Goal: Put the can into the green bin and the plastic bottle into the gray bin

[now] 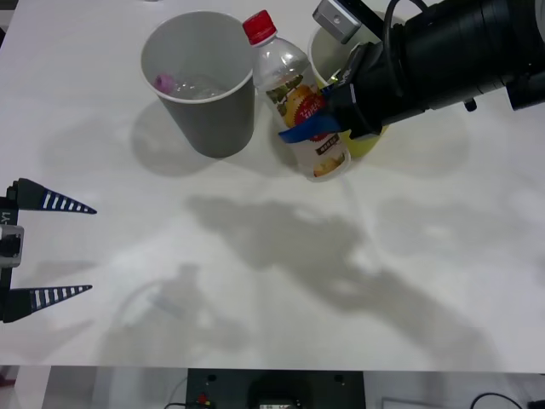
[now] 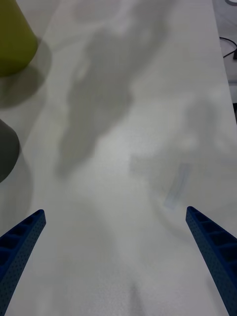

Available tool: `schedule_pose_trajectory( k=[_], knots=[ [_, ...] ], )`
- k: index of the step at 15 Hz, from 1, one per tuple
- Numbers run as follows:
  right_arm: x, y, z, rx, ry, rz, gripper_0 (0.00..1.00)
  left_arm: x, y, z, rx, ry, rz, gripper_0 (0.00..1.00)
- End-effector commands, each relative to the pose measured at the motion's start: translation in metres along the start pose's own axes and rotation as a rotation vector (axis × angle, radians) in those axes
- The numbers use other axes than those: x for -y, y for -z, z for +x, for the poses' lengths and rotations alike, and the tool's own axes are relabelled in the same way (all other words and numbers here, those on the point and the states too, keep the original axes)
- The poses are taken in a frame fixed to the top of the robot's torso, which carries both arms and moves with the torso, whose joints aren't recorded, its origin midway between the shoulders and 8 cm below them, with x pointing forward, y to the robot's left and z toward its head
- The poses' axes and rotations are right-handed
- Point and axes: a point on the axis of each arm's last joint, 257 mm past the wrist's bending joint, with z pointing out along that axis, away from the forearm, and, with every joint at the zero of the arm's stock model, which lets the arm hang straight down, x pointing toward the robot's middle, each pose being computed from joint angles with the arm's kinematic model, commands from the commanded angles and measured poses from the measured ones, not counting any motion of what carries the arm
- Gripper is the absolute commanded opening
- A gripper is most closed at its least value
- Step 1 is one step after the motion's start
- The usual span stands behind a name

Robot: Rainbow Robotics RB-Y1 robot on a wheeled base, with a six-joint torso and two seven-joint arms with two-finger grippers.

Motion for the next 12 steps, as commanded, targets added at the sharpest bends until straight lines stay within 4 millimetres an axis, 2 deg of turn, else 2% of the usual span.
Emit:
schedule_pose_trajectory(
  k=[1, 3, 7, 12],
  knots=[
    [0.014, -0.01, -0.027, -0.031, -0.019, 0.038, 0.0, 0.0, 0.0, 0.0, 0.0, 0.0, 0.0, 0.98],
    [0.024, -0.019, -0.041, -0.045, -0.017, 0.055, 0.0, 0.0, 0.0, 0.0, 0.0, 0.0, 0.0, 0.98],
    [0.047, -0.045, -0.089, -0.021, -0.051, 0.083, 0.0, 0.0, 0.0, 0.0, 0.0, 0.0, 0.0, 0.98],
    [0.069, -0.077, -0.133, -0.007, -0.073, 0.127, 0.0, 0.0, 0.0, 0.0, 0.0, 0.0, 0.0, 0.98]
  ],
)
